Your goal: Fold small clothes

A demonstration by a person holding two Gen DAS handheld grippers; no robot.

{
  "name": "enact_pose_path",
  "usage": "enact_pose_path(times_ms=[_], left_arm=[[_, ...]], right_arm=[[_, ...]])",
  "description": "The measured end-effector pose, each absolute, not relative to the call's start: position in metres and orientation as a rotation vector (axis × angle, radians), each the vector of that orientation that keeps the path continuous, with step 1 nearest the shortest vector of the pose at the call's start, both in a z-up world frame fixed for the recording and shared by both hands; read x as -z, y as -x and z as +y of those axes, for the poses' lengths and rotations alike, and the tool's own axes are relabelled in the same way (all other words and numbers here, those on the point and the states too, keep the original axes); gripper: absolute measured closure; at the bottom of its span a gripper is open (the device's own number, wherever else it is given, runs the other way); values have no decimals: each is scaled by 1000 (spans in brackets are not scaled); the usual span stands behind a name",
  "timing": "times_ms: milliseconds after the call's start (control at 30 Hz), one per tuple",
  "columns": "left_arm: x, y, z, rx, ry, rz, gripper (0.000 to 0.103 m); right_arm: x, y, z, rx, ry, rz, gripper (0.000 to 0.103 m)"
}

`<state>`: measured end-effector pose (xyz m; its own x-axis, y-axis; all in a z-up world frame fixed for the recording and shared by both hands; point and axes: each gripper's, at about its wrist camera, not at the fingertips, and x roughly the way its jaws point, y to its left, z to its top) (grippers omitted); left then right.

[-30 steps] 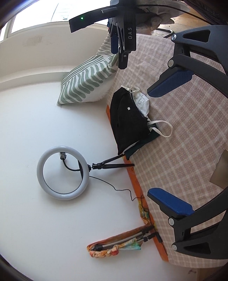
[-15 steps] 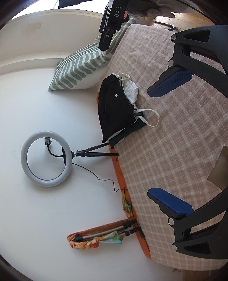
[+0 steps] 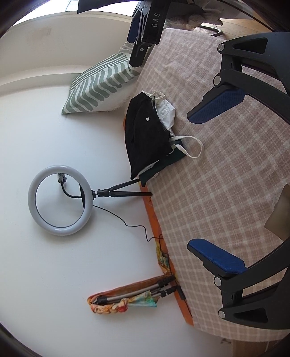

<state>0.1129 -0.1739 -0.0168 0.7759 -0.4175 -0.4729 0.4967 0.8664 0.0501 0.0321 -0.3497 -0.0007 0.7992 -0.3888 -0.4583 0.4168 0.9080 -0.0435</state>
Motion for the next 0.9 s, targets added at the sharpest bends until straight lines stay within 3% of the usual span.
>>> enact_pose_path(times_ms=[900], left_arm=[[16,-108,-175,507,-176,472,0]], right_arm=[[2,-29,-351,435,-74,478,0]])
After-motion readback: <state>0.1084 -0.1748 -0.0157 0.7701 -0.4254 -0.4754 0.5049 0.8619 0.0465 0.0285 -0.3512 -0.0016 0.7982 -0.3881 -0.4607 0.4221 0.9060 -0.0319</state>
